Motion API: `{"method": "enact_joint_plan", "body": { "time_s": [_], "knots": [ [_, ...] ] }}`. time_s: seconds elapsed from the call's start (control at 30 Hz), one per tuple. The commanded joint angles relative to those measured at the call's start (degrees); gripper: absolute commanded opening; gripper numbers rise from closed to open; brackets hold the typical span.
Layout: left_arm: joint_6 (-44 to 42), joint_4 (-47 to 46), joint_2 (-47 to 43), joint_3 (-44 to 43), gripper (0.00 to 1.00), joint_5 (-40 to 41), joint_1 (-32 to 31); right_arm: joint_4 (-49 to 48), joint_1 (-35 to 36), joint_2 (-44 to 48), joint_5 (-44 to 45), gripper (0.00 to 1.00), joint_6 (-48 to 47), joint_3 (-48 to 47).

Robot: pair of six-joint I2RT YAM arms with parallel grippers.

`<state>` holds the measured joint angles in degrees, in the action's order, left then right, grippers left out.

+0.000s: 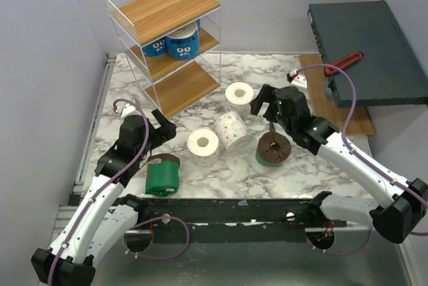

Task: Place and organize the paper towels onto the shelf
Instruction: Pick up the paper towel from the center of the board.

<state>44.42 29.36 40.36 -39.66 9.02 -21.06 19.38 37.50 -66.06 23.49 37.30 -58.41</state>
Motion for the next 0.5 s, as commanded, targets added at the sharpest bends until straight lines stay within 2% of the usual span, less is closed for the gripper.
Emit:
{"method": "enact_joint_plan", "body": {
  "time_s": [0.0, 0.07, 0.2, 0.47],
  "knots": [
    [4.16, 5.06, -1.22, -2.11, 0.98, 4.54, -0.3, 4.62, -0.05, 1.11, 3.96, 1.0, 0.52, 1.57],
    [7.56, 6.76, -2.19, -1.81, 0.98, 5.99, -0.3, 1.64, -0.03, 3.21, 2.17, 1.0, 1.35, 4.62],
    [3.71, 5.02, -5.74, 0.37, 0.99, 4.18, -0.21, -1.91, -0.06, 5.95, -3.38, 1.0, -0.35, 7.56],
    [-0.29, -0.75, -7.45, 3.39, 0.98, -6.1, 0.05, 0.05, -0.03, 8.15, -7.66, 1.0, -2.7, 8.04]
  ]
}}
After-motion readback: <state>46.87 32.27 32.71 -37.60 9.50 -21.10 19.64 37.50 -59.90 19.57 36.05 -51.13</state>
